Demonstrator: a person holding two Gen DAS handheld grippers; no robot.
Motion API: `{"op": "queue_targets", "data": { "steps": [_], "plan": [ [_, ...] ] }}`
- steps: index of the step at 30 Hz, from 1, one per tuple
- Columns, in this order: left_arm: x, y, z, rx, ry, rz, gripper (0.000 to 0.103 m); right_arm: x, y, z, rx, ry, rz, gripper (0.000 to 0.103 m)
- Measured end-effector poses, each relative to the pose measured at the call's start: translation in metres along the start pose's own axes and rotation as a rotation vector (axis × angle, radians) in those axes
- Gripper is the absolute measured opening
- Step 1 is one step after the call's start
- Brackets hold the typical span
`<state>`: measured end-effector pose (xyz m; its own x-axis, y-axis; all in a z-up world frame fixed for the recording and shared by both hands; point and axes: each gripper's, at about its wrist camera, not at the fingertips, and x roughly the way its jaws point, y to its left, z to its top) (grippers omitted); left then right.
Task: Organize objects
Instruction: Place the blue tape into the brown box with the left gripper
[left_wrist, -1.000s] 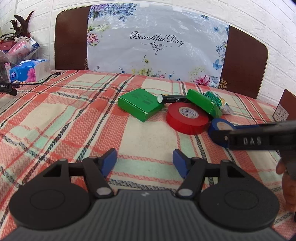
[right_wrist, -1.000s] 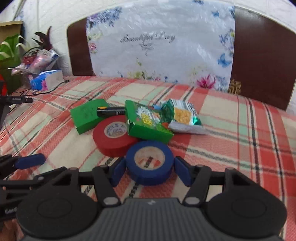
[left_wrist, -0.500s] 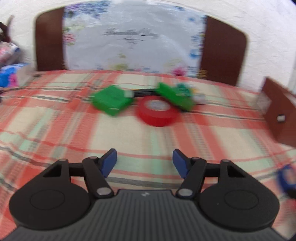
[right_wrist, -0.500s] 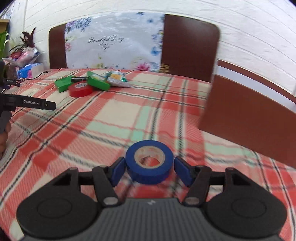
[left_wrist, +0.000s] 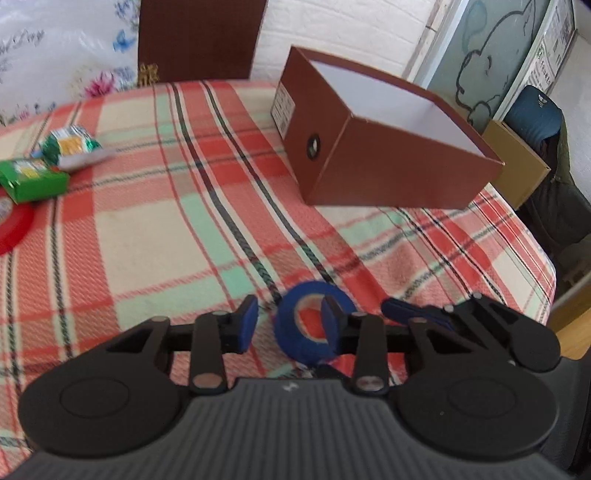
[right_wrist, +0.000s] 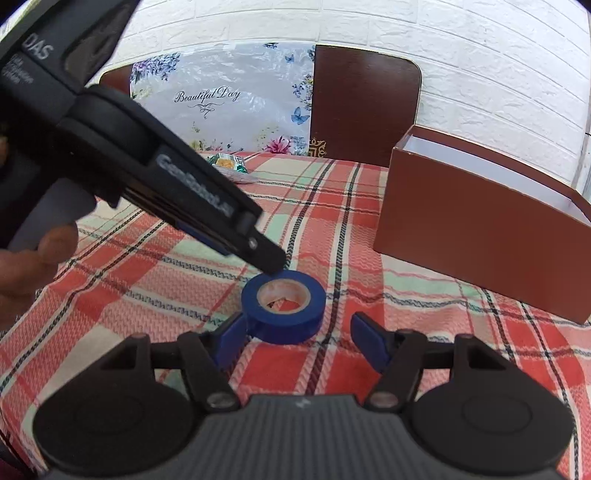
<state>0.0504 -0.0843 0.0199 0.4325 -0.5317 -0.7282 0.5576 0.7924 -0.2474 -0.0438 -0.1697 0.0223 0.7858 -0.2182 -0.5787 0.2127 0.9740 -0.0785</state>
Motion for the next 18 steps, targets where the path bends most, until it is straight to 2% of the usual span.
{"op": "queue_targets", "data": {
  "steps": [3,5,7,9,12,18],
  "plan": [
    [0.013,-0.003,-0.008,-0.005,0.042,0.01,0.03,0.005,0.003,0.004,-0.03,-0.007,0.01,0.064],
    [0.016,-0.006,-0.009,0.01,0.036,0.026,0.024,0.014,0.007,0.006,-0.051,0.019,0.021,0.063],
    [0.012,-0.007,-0.005,0.006,0.03,0.039,0.024,0.025,0.011,0.007,-0.064,0.054,0.031,0.06],
    [0.0,-0.01,0.003,0.015,-0.007,0.031,0.023,0.023,0.011,0.009,-0.057,0.032,0.027,0.059],
    [-0.021,-0.027,0.028,0.064,-0.111,0.026,0.021,0.007,0.002,0.017,-0.035,-0.07,0.005,0.059],
    [-0.023,-0.068,0.095,0.144,-0.257,0.002,0.022,-0.01,-0.029,0.058,-0.042,-0.28,-0.178,0.059]
  ]
}}
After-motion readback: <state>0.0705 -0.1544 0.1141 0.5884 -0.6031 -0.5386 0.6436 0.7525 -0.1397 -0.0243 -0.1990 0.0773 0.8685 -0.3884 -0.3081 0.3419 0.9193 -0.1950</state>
